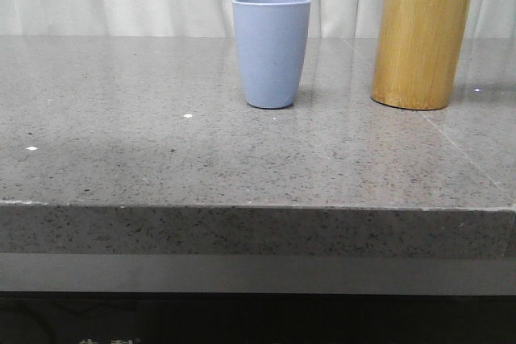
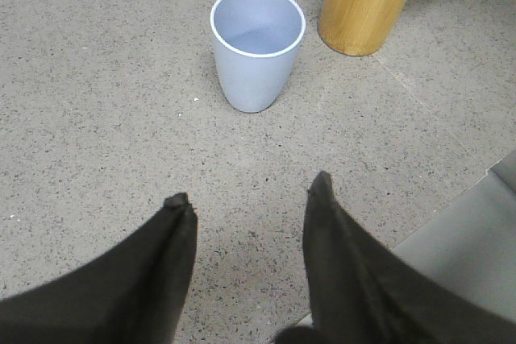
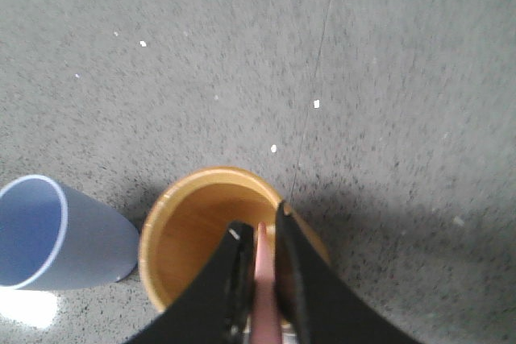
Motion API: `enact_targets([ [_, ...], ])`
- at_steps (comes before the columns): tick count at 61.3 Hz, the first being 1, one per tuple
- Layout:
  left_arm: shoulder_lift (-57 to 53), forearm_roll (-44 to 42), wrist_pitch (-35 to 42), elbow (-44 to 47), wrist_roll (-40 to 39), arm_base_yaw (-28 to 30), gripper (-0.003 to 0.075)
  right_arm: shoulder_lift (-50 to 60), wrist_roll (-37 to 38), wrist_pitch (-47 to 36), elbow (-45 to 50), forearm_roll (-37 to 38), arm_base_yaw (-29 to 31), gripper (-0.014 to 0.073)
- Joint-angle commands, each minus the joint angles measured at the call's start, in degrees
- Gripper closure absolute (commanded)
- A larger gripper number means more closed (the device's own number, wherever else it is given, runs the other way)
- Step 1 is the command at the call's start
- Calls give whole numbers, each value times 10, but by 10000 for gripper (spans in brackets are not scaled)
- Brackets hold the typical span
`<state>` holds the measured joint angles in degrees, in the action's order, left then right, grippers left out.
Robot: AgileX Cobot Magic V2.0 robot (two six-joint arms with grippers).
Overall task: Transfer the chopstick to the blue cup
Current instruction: 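Grasp the pink chopstick in the bamboo holder with the right gripper and lift, then move the pink chopstick over the blue cup and release it inside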
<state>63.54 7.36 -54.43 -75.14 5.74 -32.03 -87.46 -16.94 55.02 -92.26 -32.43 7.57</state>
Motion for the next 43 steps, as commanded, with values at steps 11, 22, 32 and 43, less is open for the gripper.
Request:
enact_targets([
  [11,-10,5,39,-15,-2,-1,408,88,-9,45,-151,45,-13,652],
  [22,-10,5,39,-15,-2,-1,408,122,-9,39,-168,52,-82,652],
  [32,-10,5,40,-15,-2,-1,408,108,-9,27,-165,63,-182,652],
  [43,-10,5,45,-15,-2,-1,408,49,-9,3,-165,142,-277,652],
])
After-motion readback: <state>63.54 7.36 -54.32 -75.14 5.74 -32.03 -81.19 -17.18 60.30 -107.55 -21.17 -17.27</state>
